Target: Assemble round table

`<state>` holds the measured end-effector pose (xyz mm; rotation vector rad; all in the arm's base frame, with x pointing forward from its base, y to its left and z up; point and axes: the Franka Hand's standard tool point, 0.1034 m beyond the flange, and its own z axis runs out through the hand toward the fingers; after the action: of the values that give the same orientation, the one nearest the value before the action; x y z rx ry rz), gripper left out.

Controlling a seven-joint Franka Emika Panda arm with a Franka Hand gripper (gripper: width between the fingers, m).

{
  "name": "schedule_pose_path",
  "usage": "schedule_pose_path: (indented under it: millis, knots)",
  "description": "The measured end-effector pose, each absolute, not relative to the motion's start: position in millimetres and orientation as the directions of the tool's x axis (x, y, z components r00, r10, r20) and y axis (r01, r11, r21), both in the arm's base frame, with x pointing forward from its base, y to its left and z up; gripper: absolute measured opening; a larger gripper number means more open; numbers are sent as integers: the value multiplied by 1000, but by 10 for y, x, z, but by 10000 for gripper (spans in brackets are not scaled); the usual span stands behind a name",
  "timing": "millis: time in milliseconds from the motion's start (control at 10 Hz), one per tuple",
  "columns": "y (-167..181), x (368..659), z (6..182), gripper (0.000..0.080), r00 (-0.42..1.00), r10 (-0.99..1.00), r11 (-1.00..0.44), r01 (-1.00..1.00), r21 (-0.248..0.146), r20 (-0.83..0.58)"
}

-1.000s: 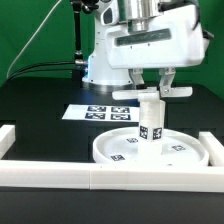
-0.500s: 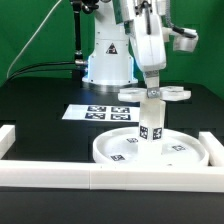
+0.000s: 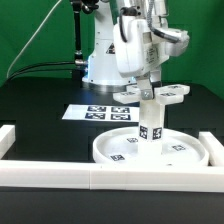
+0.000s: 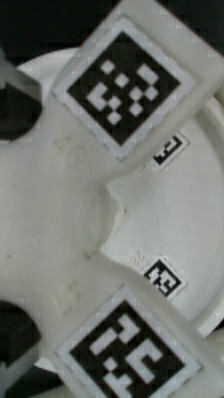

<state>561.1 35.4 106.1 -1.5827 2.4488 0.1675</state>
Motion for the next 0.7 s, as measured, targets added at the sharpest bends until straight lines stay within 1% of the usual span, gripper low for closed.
schedule_pose_path:
  millis: [100,200,300,500,700]
  knots:
    - [359,5609,1058,443,-379,-893,397,-917,-28,-245]
    - [366,5611,1073,588,-369,-896,388,-921,-32,-248]
    - [390,5601,1163,637,-350,-898,374,-926,-45,-267]
    - [437,5584,1328,646,-321,-901,355,-932,-69,-291]
    - [438,5573,1279,649,-287,-914,319,-945,-73,-285]
